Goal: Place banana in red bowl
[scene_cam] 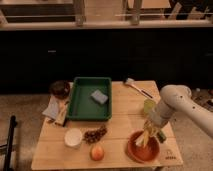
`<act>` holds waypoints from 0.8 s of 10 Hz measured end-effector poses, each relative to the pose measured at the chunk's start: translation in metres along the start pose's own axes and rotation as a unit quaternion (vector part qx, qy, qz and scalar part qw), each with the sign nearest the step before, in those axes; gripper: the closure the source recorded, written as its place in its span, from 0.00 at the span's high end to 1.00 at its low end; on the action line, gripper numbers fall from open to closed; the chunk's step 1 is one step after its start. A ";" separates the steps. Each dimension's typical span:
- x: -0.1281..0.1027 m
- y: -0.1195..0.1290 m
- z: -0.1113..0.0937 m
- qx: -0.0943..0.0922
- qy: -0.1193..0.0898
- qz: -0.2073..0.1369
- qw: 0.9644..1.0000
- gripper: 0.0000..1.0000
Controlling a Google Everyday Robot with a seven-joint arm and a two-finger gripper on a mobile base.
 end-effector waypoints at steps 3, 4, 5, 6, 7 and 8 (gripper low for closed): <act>-0.001 -0.001 0.000 -0.003 0.005 -0.007 1.000 0.05; -0.001 -0.001 0.000 -0.005 0.006 -0.009 1.000 0.05; -0.001 -0.001 0.000 -0.005 0.007 -0.010 1.000 0.05; -0.001 -0.001 0.000 -0.006 0.008 -0.012 1.000 0.05; -0.001 -0.001 0.000 -0.007 0.010 -0.015 1.000 0.05; -0.001 -0.001 0.000 -0.008 0.012 -0.018 1.000 0.05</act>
